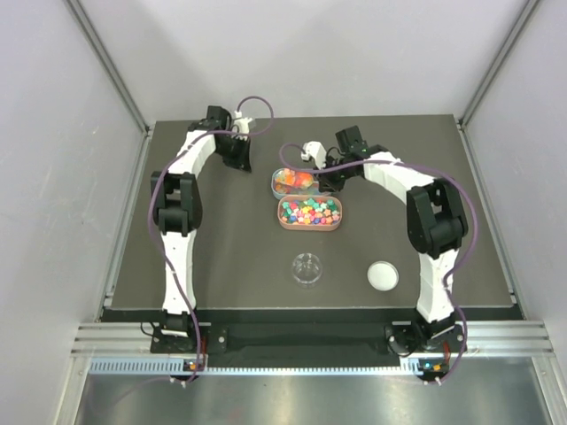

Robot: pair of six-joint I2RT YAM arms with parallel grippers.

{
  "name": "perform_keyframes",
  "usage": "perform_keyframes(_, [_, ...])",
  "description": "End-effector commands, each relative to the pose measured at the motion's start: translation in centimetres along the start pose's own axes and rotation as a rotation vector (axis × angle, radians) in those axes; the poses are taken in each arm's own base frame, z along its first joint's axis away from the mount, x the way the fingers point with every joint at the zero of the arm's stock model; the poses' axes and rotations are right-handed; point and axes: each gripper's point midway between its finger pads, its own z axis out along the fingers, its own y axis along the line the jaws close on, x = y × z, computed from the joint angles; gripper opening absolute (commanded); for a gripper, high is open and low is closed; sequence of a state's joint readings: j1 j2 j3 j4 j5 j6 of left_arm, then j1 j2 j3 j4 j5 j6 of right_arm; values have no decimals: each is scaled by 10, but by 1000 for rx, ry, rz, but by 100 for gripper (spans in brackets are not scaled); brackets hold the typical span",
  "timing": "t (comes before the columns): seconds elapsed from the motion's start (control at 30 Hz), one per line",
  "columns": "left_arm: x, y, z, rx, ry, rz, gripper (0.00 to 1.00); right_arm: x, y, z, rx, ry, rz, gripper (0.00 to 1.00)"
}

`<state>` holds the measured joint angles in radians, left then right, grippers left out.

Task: Pack the candies
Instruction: Scoop the fake candies from the storage box, then place the fake candies in the packing bottle.

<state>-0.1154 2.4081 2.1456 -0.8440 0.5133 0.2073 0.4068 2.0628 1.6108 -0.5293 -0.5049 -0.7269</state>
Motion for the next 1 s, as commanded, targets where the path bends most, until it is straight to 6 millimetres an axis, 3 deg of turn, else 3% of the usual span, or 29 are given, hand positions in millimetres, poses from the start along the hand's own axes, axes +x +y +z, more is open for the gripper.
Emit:
perform_keyframes(0.0, [-16,-6,-34,-50,-37,77,9,-49,-7,-37,56,-171,-62,0])
perform_keyframes(0.17, [-11,-2,-43,-94,-16,111,9,-46,-4,-50,78,-200,-65,0])
perform_keyframes(0.37, [-18,0,-62,-158,-28,137,10,-66,-7,-99,129,-267,-82,0])
perform_keyframes(0.43, [-22,-2,-70,-180,-40,142,9,-82,-4,-123,147,-305,-96,0])
perform_keyframes(0.6, [-8,-2,-78,-227,-4,141,7,-104,10,-166,172,-366,-128,0])
perform_keyframes(0.73, [-2,-8,-81,-217,6,136,6,-91,35,-170,134,-375,-105,0])
perform_keyframes(0.83, [1,-7,-76,-206,10,118,5,-64,58,-160,82,-331,-83,0])
perform_keyframes(0.97, [-10,-4,-78,-208,-21,105,4,-45,83,-162,63,-331,-97,0])
